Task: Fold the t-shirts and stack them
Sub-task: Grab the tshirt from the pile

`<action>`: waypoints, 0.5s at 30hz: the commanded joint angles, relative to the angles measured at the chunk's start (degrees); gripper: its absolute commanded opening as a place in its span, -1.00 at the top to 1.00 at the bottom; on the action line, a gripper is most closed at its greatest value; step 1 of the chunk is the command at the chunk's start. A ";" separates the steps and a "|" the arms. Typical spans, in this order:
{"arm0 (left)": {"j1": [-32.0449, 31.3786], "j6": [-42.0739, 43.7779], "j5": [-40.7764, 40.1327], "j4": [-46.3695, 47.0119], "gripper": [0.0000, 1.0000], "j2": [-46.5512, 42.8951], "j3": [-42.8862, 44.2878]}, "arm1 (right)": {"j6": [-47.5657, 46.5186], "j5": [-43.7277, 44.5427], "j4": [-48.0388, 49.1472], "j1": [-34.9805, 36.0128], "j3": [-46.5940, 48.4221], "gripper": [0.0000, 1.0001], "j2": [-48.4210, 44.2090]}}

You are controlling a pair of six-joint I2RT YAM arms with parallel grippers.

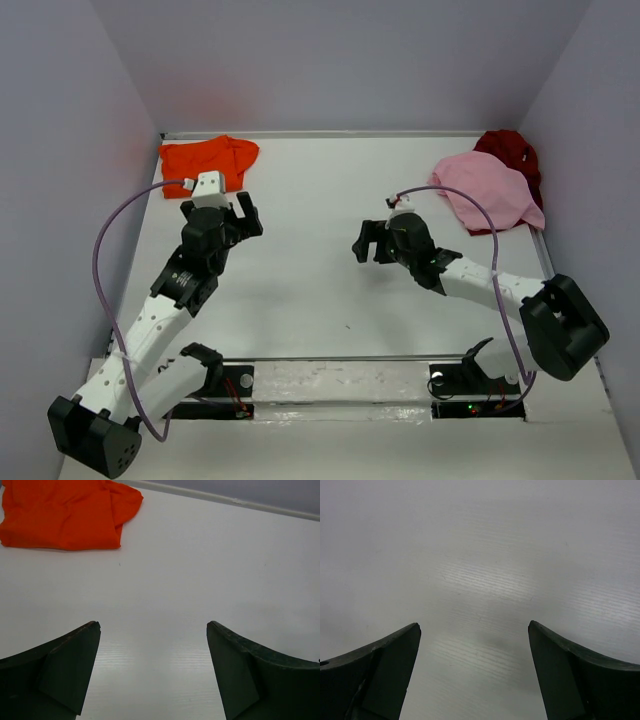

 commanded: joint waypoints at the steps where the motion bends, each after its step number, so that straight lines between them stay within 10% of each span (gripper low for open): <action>1: 0.06 0.59 0.09 2.05 -0.93 -1.82 -0.06 | 2.80 -0.89 -0.69 1.05 1.95 -0.88 -0.71; 10: 0.06 1.03 1.32 1.78 -0.93 -0.42 0.46 | -7.20 13.05 -6.64 1.06 12.92 -0.98 6.46; 15: 1.37 1.21 0.79 1.61 -0.93 0.38 0.46 | -9.23 29.86 -22.03 -2.71 39.31 -0.99 22.81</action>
